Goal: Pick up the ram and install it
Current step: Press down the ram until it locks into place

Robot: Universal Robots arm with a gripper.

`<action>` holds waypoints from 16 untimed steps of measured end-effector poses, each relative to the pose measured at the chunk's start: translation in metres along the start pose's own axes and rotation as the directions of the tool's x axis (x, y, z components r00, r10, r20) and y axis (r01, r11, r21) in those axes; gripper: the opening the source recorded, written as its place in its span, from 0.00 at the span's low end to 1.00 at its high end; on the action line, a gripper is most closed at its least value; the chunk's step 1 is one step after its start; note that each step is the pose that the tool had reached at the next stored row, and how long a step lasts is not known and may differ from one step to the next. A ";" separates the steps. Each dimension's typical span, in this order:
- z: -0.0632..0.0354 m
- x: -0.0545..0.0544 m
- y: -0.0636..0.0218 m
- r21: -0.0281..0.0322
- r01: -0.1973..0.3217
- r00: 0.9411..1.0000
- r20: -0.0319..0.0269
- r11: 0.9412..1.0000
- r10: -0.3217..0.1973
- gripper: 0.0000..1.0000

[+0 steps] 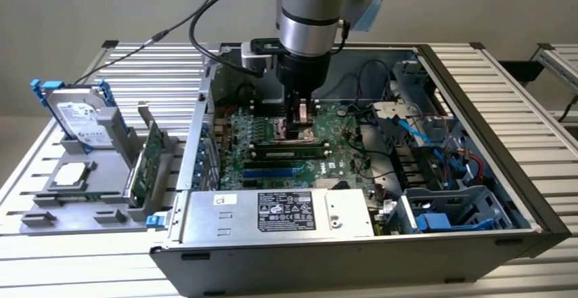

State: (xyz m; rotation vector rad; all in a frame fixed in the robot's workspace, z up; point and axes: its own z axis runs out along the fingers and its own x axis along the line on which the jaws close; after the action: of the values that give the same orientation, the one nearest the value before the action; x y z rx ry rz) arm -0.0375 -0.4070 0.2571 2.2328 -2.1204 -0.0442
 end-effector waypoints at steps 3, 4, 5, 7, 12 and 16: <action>-0.0001 0.000 0.0000 0.000 0.000 1.000 0.000 1.000 0.000 0.11; -0.0001 0.000 0.0000 0.000 0.000 1.000 0.000 1.000 0.000 0.11; -0.0001 0.000 0.0000 0.000 0.000 1.000 0.000 1.000 0.000 0.11; -0.0001 0.000 0.0000 0.000 0.000 1.000 0.000 1.000 0.000 0.11; 0.0000 0.000 0.0000 0.000 0.000 1.000 0.000 1.000 0.000 0.11; -0.0001 0.000 0.0000 0.000 -0.004 1.000 0.000 1.000 0.004 0.11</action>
State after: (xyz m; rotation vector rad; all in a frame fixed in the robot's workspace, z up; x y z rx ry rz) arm -0.0375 -0.4070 0.2572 2.2289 -2.1246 -0.0446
